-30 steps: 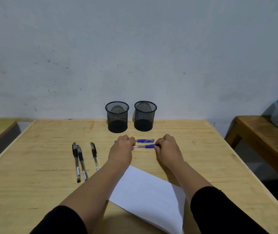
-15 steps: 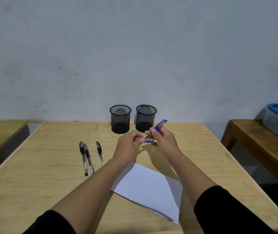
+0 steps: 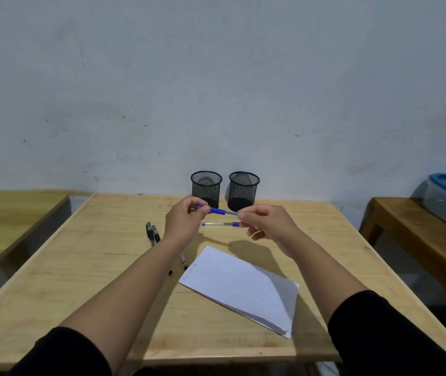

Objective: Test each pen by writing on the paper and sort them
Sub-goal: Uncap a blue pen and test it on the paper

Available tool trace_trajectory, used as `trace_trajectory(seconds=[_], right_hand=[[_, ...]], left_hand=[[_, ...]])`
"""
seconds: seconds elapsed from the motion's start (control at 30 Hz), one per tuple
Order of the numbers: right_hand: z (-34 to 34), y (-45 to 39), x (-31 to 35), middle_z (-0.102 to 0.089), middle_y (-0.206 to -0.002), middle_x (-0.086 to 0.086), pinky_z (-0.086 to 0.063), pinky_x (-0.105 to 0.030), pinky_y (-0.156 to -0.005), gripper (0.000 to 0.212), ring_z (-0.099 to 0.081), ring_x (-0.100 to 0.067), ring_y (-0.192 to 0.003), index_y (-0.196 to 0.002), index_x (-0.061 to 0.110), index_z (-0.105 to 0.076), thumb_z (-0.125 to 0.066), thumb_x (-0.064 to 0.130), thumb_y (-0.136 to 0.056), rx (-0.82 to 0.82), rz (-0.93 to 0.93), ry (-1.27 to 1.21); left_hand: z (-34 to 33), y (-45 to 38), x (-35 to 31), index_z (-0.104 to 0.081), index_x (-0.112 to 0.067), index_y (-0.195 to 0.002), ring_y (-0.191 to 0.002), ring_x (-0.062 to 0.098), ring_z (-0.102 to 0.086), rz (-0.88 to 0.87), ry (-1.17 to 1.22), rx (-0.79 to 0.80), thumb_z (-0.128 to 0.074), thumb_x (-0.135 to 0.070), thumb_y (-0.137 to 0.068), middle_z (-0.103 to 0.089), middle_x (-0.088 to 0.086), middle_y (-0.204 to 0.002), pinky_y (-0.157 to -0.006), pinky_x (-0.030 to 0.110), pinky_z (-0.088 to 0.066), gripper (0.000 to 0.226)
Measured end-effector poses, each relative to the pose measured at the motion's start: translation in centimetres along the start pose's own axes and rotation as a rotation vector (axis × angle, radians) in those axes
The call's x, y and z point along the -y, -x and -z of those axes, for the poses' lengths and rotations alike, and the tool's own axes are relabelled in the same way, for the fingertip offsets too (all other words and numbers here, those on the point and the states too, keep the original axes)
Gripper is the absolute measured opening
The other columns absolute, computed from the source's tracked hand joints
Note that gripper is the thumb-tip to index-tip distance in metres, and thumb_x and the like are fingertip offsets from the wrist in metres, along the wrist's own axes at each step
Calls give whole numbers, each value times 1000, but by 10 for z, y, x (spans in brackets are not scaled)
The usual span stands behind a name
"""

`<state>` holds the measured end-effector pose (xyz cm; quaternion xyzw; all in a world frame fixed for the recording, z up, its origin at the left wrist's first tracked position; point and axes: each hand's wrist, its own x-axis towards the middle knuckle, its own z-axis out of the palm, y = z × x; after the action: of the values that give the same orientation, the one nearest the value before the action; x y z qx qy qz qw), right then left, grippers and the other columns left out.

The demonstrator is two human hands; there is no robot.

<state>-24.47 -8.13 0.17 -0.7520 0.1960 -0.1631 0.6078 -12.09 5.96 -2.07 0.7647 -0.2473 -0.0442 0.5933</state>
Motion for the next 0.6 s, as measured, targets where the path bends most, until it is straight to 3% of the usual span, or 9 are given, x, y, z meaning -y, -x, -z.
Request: trace_trajectory(seconds=[0.1, 0.2, 0.43, 0.53, 0.6], right_hand=[[-9, 5, 1, -67, -74, -6, -48, -18, -50, 8, -58, -11, -55, -90, 9, -69, -68, 12, -83, -3, -41, -281], [-25, 7, -3, -63, -71, -6, -45, -15, -46, 5, -58, -8, -52, -90, 8, -65, -63, 11, -87, 2, -24, -383], [-39, 7, -16, -57, -62, -7, -42, -18, -47, 11, -50, -11, -50, -79, 5, -60, -61, 11, -89, -89, 108, -335], [-38, 6, -18, -57, -60, -6, -43, -19, -46, 11, -50, -12, -50, -79, 4, -62, -62, 11, -88, -134, 159, -322], [-34, 5, -20, -57, -60, -7, -43, -19, -46, 11, -51, -12, -51, -79, 4, -63, -62, 10, -88, -149, 183, -305]], left_hand=[[3, 6, 4, -64, -26, -82, -76, 11, -53, -8, 40, 47, -64, -19, -85, -59, -9, -76, -66, 19, -41, 7], [-3, 14, 0, -67, -19, -87, -72, 8, -55, -30, 108, 114, -65, -18, -84, -61, -6, -76, -66, 15, -44, 4], [0, 10, 1, -68, -24, -79, -72, 11, -61, -23, 133, 177, -65, -14, -85, -66, -1, -75, -83, 30, -52, 12], [-4, 6, 0, -68, -24, -79, -71, 10, -60, -6, 180, 179, -65, -13, -85, -67, -3, -74, -81, 28, -53, 13], [-7, 4, -1, -68, -22, -79, -69, 6, -59, -6, 201, 186, -64, -11, -85, -66, -4, -73, -73, 19, -51, 13]])
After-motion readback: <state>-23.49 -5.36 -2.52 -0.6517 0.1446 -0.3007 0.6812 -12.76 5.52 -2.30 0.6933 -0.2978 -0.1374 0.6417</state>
